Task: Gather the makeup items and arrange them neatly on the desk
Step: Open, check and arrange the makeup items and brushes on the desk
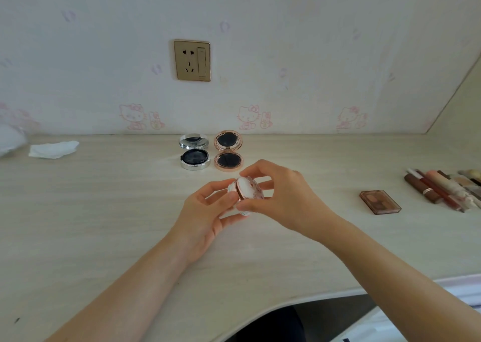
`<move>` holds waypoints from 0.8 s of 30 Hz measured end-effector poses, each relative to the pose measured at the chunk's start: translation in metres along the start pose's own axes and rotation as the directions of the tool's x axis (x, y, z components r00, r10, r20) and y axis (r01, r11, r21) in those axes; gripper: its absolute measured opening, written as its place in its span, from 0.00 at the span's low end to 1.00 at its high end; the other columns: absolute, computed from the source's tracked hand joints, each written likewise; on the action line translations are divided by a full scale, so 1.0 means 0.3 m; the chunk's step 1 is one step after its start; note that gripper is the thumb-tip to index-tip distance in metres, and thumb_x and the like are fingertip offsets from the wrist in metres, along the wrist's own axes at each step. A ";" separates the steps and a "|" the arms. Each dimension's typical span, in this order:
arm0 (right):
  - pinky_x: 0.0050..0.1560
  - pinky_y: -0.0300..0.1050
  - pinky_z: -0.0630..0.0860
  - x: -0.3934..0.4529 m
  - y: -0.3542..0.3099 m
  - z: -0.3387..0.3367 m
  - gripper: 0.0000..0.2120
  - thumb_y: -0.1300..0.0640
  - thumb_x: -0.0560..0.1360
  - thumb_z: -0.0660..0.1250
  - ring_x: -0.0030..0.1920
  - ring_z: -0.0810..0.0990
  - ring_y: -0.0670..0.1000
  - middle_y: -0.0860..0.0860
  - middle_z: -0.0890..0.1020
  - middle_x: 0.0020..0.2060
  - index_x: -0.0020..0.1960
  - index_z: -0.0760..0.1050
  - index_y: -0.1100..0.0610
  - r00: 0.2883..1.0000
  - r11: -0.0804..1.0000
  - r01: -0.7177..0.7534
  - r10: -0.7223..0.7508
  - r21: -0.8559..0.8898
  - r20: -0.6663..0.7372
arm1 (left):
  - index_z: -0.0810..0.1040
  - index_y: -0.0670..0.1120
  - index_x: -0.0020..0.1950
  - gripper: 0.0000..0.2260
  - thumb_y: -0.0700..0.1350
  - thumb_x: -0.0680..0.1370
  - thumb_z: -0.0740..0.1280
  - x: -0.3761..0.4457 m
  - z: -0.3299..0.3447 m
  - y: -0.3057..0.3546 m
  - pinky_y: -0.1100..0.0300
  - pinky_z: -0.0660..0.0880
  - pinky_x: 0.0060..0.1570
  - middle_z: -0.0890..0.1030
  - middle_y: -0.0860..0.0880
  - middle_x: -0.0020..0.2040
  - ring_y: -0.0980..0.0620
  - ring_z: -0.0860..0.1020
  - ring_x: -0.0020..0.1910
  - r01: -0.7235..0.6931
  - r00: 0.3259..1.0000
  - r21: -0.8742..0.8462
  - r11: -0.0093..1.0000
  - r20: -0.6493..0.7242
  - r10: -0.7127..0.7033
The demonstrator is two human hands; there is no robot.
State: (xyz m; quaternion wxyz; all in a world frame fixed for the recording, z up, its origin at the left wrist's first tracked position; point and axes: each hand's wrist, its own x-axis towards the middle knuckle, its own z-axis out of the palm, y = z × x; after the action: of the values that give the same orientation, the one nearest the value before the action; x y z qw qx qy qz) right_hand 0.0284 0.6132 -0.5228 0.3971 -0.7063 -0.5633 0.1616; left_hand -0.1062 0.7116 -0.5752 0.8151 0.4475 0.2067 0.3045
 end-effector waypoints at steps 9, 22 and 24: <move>0.55 0.47 0.80 0.033 0.021 -0.051 0.16 0.54 0.76 0.69 0.53 0.82 0.44 0.45 0.84 0.53 0.63 0.75 0.47 0.988 0.936 -0.122 0.083 0.331 0.130 | 0.77 0.39 0.57 0.17 0.41 0.69 0.69 0.005 -0.002 -0.002 0.53 0.81 0.44 0.83 0.38 0.51 0.42 0.83 0.47 0.046 0.999 -0.050 0.998 0.017 -0.046; 0.54 0.41 0.79 0.053 0.098 -0.025 0.09 0.55 0.74 0.70 0.50 0.83 0.42 0.45 0.84 0.48 0.53 0.80 0.54 0.992 0.973 -0.123 0.118 0.193 0.035 | 0.82 0.55 0.47 0.16 0.51 0.63 0.80 0.017 -0.037 -0.021 0.69 0.71 0.52 0.83 0.61 0.47 0.65 0.79 0.50 -0.253 0.957 0.817 0.518 0.134 0.257; 0.55 0.42 0.78 0.052 0.110 -0.018 0.09 0.54 0.73 0.70 0.51 0.82 0.42 0.44 0.84 0.48 0.53 0.80 0.53 0.993 0.982 -0.115 0.111 0.147 0.036 | 0.81 0.58 0.46 0.16 0.54 0.61 0.80 0.016 -0.037 -0.031 0.73 0.69 0.50 0.82 0.62 0.46 0.67 0.77 0.50 -0.254 0.950 0.862 0.440 0.135 0.283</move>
State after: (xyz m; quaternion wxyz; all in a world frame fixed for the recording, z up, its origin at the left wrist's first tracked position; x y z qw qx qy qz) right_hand 0.0589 0.6240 -0.5404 0.4310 -0.7033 -0.5140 0.2353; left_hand -0.1066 0.7176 -0.5892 0.4143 0.8197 0.2701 0.2891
